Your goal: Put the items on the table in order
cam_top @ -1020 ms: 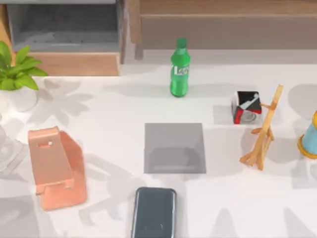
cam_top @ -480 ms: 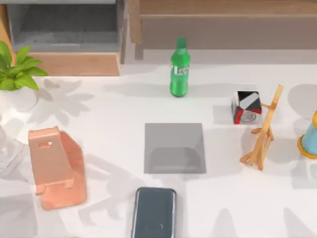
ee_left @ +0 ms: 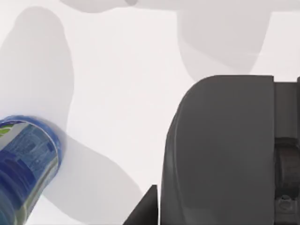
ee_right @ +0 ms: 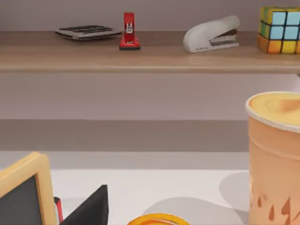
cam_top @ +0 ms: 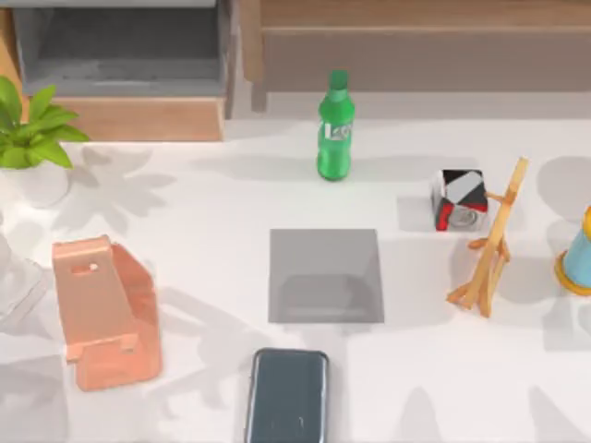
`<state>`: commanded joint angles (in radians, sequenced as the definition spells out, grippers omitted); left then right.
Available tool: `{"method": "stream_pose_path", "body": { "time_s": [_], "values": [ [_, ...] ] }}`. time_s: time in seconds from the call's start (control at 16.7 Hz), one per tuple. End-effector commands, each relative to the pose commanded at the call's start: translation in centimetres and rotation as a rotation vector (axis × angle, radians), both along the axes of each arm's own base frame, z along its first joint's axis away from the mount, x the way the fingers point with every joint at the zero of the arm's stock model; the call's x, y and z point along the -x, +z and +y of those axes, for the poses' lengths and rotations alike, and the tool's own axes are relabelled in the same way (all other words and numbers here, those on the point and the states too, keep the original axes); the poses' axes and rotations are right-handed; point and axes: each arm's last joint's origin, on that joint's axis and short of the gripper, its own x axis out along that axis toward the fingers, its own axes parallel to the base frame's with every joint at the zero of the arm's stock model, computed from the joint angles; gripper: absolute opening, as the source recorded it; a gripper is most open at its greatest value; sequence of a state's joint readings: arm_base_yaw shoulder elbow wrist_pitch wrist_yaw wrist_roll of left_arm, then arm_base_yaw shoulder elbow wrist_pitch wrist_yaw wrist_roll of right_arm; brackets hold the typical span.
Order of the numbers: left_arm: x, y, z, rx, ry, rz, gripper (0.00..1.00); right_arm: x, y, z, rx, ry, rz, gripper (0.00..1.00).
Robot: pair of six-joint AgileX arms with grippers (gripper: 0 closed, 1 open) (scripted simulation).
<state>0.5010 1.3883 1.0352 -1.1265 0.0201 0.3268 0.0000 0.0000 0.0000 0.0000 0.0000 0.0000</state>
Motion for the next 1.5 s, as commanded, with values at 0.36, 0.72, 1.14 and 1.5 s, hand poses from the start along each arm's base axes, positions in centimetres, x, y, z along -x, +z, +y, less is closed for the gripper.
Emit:
{"method": "stream_pose_path", "body": {
  "time_s": [0.36,0.72,1.14,1.5],
  "values": [
    [-5.4,8.8,-3.9,-0.044,-0.066,-0.270,0.00,0.0,0.0,0.0,0.000,0.000,0.000,1.00],
    [-14.2,10.1,-16.0,0.097,-0.159,-0.311,0.00,0.0,0.0,0.0,0.000,0.000,0.000,1.00],
    [-16.8,-3.2,-36.8,0.095,-0.208,0.001,0.00,0.0,0.0,0.0,0.000,0.000,0.000,1.00],
    [-14.8,-8.8,-42.0,0.022,-0.181,0.087,0.00,0.0,0.0,0.0,0.000,0.000,0.000,1.00]
  ]
}}
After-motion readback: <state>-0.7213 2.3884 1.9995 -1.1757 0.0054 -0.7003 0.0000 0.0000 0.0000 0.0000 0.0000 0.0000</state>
